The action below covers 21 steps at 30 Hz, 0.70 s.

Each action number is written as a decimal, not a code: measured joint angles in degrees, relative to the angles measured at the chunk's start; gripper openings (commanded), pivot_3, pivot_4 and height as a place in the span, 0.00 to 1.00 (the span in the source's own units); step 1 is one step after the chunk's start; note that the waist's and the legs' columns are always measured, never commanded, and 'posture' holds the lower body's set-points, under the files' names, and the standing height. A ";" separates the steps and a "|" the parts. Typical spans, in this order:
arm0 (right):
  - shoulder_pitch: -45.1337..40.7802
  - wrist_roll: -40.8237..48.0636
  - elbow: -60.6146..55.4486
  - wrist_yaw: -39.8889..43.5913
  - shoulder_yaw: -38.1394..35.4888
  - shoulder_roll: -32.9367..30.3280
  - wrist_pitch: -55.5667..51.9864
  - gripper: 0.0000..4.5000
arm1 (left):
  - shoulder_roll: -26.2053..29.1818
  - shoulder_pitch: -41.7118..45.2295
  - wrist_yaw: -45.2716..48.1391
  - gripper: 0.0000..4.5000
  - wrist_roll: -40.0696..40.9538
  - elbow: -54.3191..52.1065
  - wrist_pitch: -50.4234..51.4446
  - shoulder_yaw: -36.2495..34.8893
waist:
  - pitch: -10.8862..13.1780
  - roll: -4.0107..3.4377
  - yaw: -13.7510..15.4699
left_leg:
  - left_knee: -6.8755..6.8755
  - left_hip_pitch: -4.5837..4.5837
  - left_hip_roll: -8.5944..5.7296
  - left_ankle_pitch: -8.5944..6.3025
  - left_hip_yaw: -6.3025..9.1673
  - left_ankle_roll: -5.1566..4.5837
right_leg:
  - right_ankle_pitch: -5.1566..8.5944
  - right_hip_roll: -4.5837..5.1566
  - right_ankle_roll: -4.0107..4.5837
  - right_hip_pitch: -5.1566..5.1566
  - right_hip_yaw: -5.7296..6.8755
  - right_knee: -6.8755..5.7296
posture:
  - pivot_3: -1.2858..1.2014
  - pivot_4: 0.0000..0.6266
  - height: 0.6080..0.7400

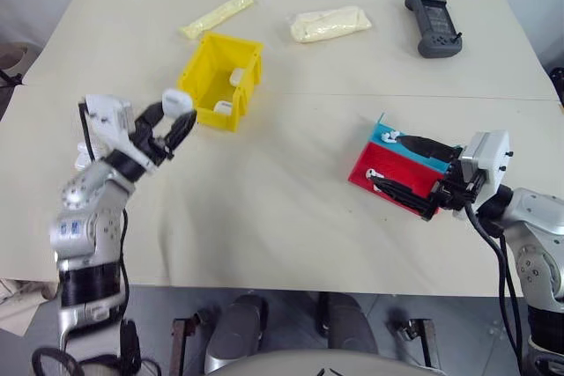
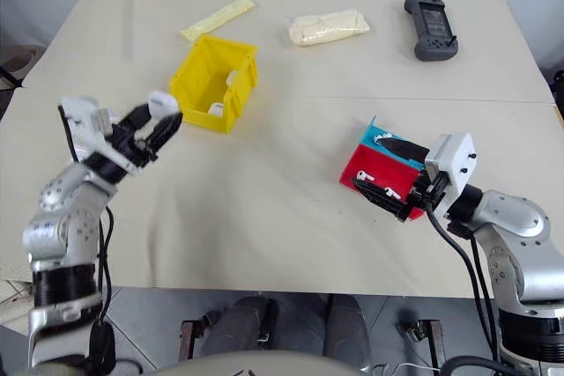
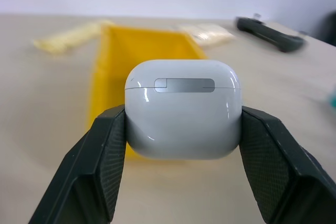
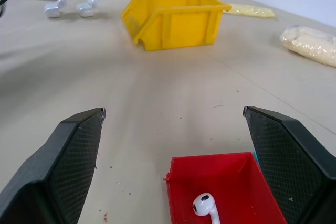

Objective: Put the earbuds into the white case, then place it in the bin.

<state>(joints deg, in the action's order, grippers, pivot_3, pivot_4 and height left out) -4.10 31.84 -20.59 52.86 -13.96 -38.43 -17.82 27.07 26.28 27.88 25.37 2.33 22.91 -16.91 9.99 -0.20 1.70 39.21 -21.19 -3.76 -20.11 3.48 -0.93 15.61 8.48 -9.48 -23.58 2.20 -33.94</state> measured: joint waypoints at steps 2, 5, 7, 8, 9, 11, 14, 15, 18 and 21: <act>-0.04 -0.26 0.50 0.01 0.30 0.51 0.59 0.98 | 0.20 5.83 0.32 0.62 -1.53 5.44 -0.74 1.85 | 0.00 0.00 -0.20 | 0.00 0.00 -0.02 0.00 0.00 0.00 | 0.00 0.00 0.00 0.00 0.00 0.00 | 0.52 0.24 1.00; -0.57 -0.39 0.61 -0.11 0.85 0.94 1.48 0.98 | -0.08 14.49 0.66 0.62 -4.60 15.51 -2.66 4.86 | 0.01 0.01 -0.25 | 0.00 0.00 -0.03 0.01 -0.01 0.00 | 0.00 0.00 0.00 -0.01 0.02 0.00 | 0.52 0.24 1.00; -0.71 -0.42 0.56 -0.33 1.41 0.99 1.55 0.98 | -0.44 19.24 0.69 0.62 -6.79 22.26 -4.53 6.39 | 0.01 0.01 -0.40 | -0.01 0.00 -0.03 0.01 -0.03 0.00 | 0.00 -0.01 0.00 -0.03 0.02 0.00 | 0.52 0.24 1.00; -0.68 -0.41 0.47 -0.48 1.75 1.00 1.55 0.98 | -0.62 20.74 0.67 0.62 -7.67 24.80 -5.16 6.90 | 0.01 0.01 -0.55 | -0.02 0.00 -0.03 0.01 -0.06 0.00 | 0.00 -0.01 -0.01 -0.04 0.02 0.01 | 0.52 0.24 1.00; -0.62 -0.42 0.42 -0.73 2.08 1.03 1.54 0.98 | -0.99 22.06 0.58 0.62 -8.28 27.28 -5.95 7.19 | 0.01 0.01 -0.63 | -0.03 0.00 -0.02 0.01 -0.07 0.00 | 0.00 0.00 -0.01 -0.05 0.02 -0.01 | 0.52 0.24 1.00; -0.52 -0.41 0.19 -1.24 2.54 1.19 1.53 1.00 | -1.50 24.28 -0.21 0.78 -10.00 32.10 -7.34 7.91 | 0.02 0.03 -0.68 | -0.03 -0.01 -0.02 0.01 -0.07 0.00 | 0.00 0.00 -0.01 -0.07 0.02 -0.01 | 0.52 0.24 1.00; -0.21 -0.41 -0.47 -2.05 2.55 1.36 1.54 1.00 | -1.52 24.55 0.50 0.98 -10.56 33.76 -7.81 8.02 | 0.04 0.06 -0.71 | -0.02 -0.02 -0.01 0.01 -0.07 0.00 | 0.00 0.00 -0.01 -0.09 0.02 -0.03 | 0.52 0.24 1.00; -0.03 -0.41 -0.78 -2.32 2.56 1.48 1.54 1.00 | -1.51 24.39 1.03 1.00 -10.63 33.41 -7.79 8.19 | 0.04 0.06 -0.62 | -0.02 -0.02 -0.01 0.01 -0.07 0.00 | 0.00 0.00 -0.01 -0.08 0.02 -0.02 | 0.52 0.24 1.00; 0.21 -0.33 -1.74 -2.52 2.57 1.55 1.53 1.00 | -1.07 22.26 2.33 1.00 -10.91 28.69 -7.37 8.97 | 0.04 0.06 -0.48 | -0.01 -0.02 -0.01 0.01 -0.06 0.00 | 0.00 0.02 -0.01 -0.08 0.02 -0.03 | 0.52 0.24 1.00; 0.87 -0.24 -1.94 -2.54 2.52 1.56 1.49 1.00 | 1.63 17.13 5.18 1.00 -10.91 20.37 -6.70 9.26 | 0.04 0.06 -0.79 | -0.03 -0.02 0.03 0.00 -0.06 0.01 | 0.00 0.01 0.00 -0.10 0.01 -0.04 | 0.52 0.24 1.00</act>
<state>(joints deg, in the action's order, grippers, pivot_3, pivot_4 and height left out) -3.23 31.60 -22.53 50.32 -11.45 -36.86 -16.34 28.70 43.41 33.06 14.46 22.70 16.22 -7.65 10.02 -0.14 0.91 39.18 -21.20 -3.73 -20.11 3.41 -0.92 15.61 8.49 -9.48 -23.69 2.21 -33.97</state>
